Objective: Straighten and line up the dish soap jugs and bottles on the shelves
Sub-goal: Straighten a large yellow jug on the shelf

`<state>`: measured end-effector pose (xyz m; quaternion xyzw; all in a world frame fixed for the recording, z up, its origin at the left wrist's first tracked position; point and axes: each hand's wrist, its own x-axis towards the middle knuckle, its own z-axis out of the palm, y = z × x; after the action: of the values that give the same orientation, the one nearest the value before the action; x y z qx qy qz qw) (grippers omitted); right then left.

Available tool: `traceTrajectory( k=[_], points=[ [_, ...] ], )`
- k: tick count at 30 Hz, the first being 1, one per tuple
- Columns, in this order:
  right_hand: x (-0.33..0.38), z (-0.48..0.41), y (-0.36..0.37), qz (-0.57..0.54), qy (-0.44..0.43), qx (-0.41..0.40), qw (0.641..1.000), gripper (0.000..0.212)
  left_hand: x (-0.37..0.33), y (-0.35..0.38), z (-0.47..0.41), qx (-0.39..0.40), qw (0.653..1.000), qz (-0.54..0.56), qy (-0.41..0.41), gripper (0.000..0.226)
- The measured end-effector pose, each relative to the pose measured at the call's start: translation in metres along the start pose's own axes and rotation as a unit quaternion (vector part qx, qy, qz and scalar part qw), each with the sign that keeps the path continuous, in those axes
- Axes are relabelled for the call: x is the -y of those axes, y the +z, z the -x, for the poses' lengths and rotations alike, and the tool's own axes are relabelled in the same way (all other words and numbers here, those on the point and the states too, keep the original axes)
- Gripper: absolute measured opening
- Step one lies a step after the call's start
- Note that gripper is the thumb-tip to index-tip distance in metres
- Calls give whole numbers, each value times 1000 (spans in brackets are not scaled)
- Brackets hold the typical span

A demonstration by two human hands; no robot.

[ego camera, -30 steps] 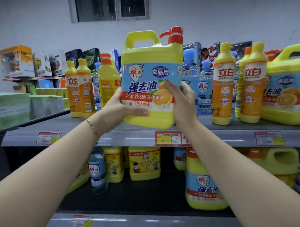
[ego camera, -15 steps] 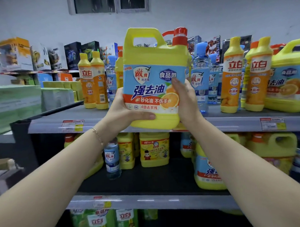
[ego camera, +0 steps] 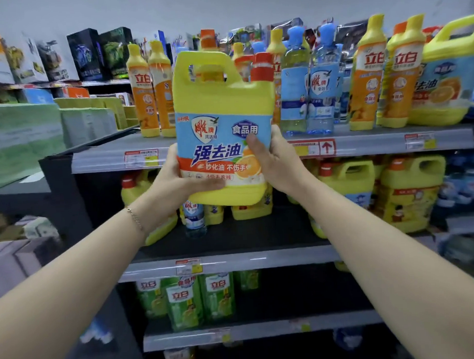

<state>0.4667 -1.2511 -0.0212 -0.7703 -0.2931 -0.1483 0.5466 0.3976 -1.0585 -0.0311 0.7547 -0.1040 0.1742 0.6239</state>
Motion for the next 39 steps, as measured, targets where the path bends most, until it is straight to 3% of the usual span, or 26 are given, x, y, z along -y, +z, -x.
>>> traceTrajectory(
  k=[9, 20, 26, 32, 39],
  points=[
    [-28, 44, 2, -40, 40, 81, 995, 62, 50, 14, 23, 18, 999, 3, -33, 82],
    [-91, 71, -23, 15, 128, 140, 982, 60, 113, 53, 21, 93, 992, -23, -78, 73],
    [-133, 63, -34, 37, 159, 177, 971, 54, 160, 73, -3, 111, 987, -38, -109, 53],
    [-167, 45, -30, 53, 184, 186, 964, 74, 192, 82, -19, 67, 988, -57, -123, 93],
    [-195, 24, -33, 72, 171, 178, 966, 65, 211, 101, -46, 39, 991, -52, -117, 77]
  ],
)
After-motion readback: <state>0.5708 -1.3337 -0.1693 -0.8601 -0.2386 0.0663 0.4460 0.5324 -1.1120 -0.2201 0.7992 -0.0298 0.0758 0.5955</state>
